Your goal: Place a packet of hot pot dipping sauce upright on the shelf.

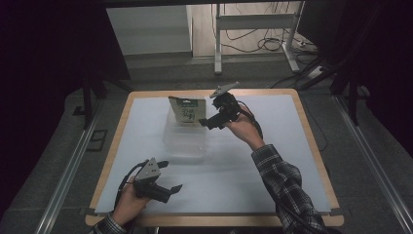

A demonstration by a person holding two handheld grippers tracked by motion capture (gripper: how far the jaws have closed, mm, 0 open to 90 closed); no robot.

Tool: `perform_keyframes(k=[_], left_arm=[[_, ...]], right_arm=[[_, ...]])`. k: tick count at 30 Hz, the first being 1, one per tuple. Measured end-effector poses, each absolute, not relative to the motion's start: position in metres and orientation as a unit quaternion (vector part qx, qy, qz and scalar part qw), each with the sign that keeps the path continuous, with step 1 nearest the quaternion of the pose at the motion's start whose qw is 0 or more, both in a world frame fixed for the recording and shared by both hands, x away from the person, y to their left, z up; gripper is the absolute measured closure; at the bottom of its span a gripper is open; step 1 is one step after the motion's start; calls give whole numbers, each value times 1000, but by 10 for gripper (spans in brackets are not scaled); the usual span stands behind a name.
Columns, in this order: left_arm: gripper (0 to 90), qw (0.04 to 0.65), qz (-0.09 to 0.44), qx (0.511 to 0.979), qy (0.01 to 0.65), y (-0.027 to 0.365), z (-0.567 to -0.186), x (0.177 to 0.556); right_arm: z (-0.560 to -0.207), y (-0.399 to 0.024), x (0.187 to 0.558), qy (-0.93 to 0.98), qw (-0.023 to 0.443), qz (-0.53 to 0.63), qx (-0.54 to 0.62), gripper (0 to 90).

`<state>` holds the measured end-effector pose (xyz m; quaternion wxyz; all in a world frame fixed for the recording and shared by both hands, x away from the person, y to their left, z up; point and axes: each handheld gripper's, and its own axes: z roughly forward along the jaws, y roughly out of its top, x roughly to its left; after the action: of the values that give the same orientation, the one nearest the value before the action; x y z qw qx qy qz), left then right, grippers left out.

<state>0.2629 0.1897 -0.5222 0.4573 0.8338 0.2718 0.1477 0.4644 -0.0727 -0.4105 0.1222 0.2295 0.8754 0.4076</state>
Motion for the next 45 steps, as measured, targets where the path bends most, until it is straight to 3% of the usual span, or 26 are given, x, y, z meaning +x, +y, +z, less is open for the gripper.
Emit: perform_keyframes(k=[29, 45], left_arm=[[35, 459, 145, 833, 274, 190, -523, 263], [35, 460, 144, 832, 276, 189, -523, 263]], right_arm=[[-422, -114, 432, 867, 103, 427, 235, 0], [-425, -144, 406, 865, 125, 420, 244, 0]])
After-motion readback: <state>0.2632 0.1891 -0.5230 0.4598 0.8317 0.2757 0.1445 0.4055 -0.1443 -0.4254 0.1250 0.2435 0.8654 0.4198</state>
